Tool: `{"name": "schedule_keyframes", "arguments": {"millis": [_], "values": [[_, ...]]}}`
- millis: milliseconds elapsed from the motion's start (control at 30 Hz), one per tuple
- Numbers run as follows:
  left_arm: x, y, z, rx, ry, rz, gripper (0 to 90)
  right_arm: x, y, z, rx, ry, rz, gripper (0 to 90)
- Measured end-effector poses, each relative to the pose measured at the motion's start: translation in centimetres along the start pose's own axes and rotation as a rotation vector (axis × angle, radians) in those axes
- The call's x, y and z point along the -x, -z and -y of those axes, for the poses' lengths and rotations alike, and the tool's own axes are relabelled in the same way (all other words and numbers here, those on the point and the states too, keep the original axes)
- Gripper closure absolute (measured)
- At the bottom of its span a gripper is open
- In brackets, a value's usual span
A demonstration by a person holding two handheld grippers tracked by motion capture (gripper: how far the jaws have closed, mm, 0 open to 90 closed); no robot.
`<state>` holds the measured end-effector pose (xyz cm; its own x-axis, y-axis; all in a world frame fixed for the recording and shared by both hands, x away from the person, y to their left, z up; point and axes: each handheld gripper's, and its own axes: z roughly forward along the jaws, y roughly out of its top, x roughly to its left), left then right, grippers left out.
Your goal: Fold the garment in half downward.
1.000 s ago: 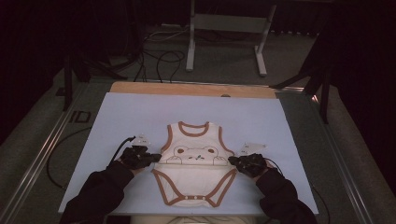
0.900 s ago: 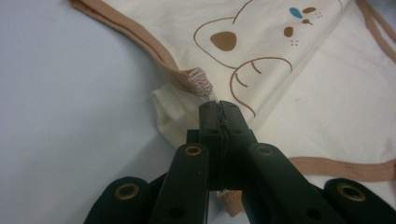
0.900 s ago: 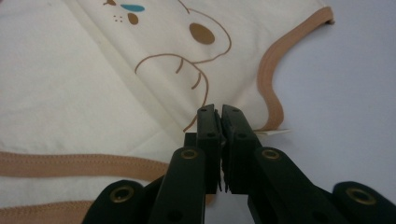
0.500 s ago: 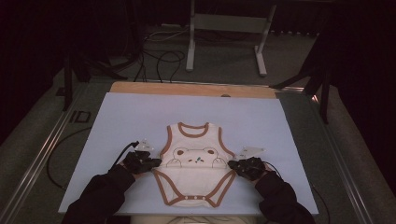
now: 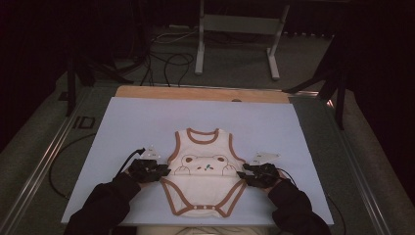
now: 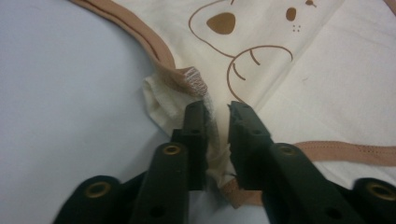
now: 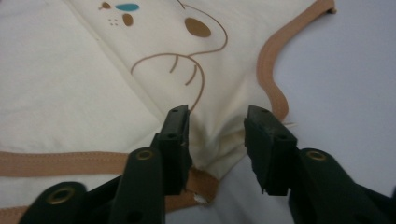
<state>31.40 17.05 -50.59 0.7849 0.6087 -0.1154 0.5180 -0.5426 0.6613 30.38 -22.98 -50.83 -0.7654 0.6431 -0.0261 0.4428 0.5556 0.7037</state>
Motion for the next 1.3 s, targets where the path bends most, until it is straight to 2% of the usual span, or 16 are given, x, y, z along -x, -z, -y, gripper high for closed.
{"name": "schedule_keyframes", "arguments": {"millis": [67,300,433,533,567,600,667,767,833,900,933,1100,1200,1300], "values": [[0.0,0.2,-0.1,0.011,-0.005,-0.005,67.7,-0.1,0.1,-0.2,0.009,-0.001,-0.002,49.8],[0.1,1.0,-0.4,0.033,-0.021,0.002,45.0,-0.1,0.5,-0.6,0.039,-0.012,-0.004,30.1],[0.0,1.7,-0.7,0.054,-0.025,-0.001,33.4,0.1,0.8,-1.0,0.056,-0.024,-0.019,13.9],[0.0,2.0,-0.9,0.057,-0.038,0.014,18.4,0.2,1.0,-1.3,0.062,-0.033,-0.03,11.4],[0.0,2.1,-1.0,0.063,-0.039,0.005,13.8,0.2,1.0,-1.4,0.066,-0.035,-0.035,11.6],[0.0,2.2,-1.1,0.064,-0.033,-0.002,13.3,0.3,1.0,-1.5,0.075,-0.038,-0.039,12.1],[-0.1,2.4,-1.4,0.067,-0.042,0.02,2.2,0.3,1.1,-1.9,0.084,-0.022,-0.04,12.7],[-0.4,2.5,-2.1,0.069,-0.041,0.017,0.8,0.3,1.1,-2.6,0.086,0.016,-0.038,13.0],[-0.5,2.6,-2.5,0.085,-0.051,0.034,0.7,0.4,1.2,-3.2,0.105,0.036,-0.048,13.2],[-0.5,2.6,-2.6,0.093,-0.058,0.022,0.7,0.5,1.1,-3.8,0.109,0.061,-0.046,13.5],[-0.6,2.5,-3.1,0.107,-0.078,0.024,0.7,0.6,1.1,-4.2,0.115,0.064,-0.041,13.8],[-1.0,2.3,-4.4,0.141,-0.101,0.023,0.7,1.2,1.0,-5.5,0.135,0.074,-0.046,14.5],[-1.3,2.1,-5.0,0.137,-0.11,0.024,0.7,1.7,0.8,-6.3,0.144,0.076,-0.037,15.1],[-1.6,1.8,-5.5,0.136,-0.113,0.025,0.7,2.1,0.5,-6.9,0.125,0.074,-0.038,14.4]]}}
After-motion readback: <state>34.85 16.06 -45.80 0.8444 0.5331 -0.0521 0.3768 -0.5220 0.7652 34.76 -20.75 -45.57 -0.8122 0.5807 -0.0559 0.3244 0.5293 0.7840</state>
